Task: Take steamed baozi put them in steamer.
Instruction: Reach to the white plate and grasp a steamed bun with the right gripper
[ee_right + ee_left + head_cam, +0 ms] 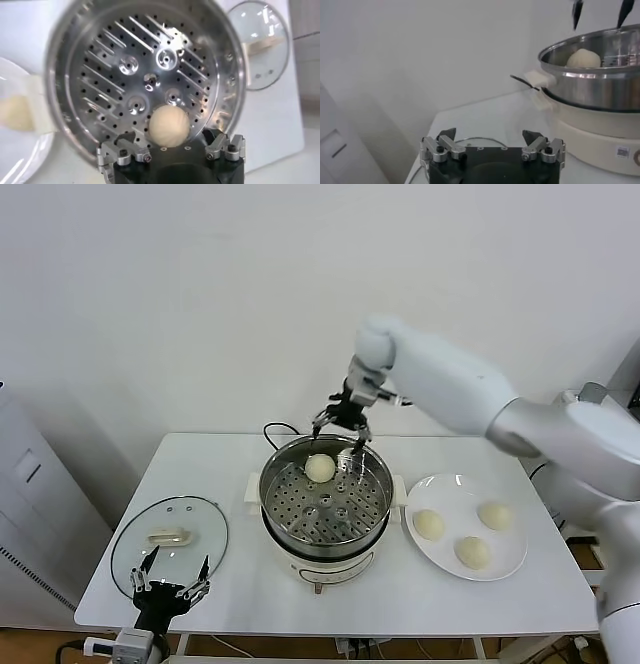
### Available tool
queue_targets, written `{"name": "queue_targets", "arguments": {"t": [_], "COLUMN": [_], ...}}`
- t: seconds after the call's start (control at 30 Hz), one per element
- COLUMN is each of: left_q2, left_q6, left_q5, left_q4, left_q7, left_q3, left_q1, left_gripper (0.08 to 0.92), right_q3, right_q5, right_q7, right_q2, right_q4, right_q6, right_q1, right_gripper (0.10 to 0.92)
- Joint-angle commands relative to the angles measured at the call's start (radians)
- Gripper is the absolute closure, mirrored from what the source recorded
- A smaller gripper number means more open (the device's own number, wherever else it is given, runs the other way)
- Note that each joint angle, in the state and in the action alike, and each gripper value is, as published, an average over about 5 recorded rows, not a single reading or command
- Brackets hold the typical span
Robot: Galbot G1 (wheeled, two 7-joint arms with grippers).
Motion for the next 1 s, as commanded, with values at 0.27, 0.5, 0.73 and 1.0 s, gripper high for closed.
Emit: {"name": "queue_targets", "arguments": {"t": [0.27,0.5,0.73,1.0], "left_q2": [-0.003,0.002,0.005,0.003], "left_q6": [0.025,0.035,0.038,0.037], "left_q5": [-0.041,-0.049,-0.05,-0.045], "left_q4": [-0.007,-0.006,-0.006,0.007], "left_q7": [0.009,0.015,0.014,0.014], "left_q3": [-0.003,-0.007,-0.007,-0.002], "left_q1": [0.003,0.0,0.007,0.013], "left_gripper": [0.177,0.177,0.177,0.177], "right_q3": [-0.081,0.054,0.141,0.278], "right_q5": [0.127,-0.024,-0.133,-0.231], "right_q7": [0.021,0.082,0.197,0.231], "right_q2": [-0.541,-0.606,-0.592,-0.513], "right_q4": [0.417,0.487,0.499,0.427], "right_q6": [-1.129,-1.101,-1.043,-1.03], "right_q1": [0.069,-0.158,-0.429,-0.587], "right_gripper": [0.203,0.203,0.203,0.203]}}
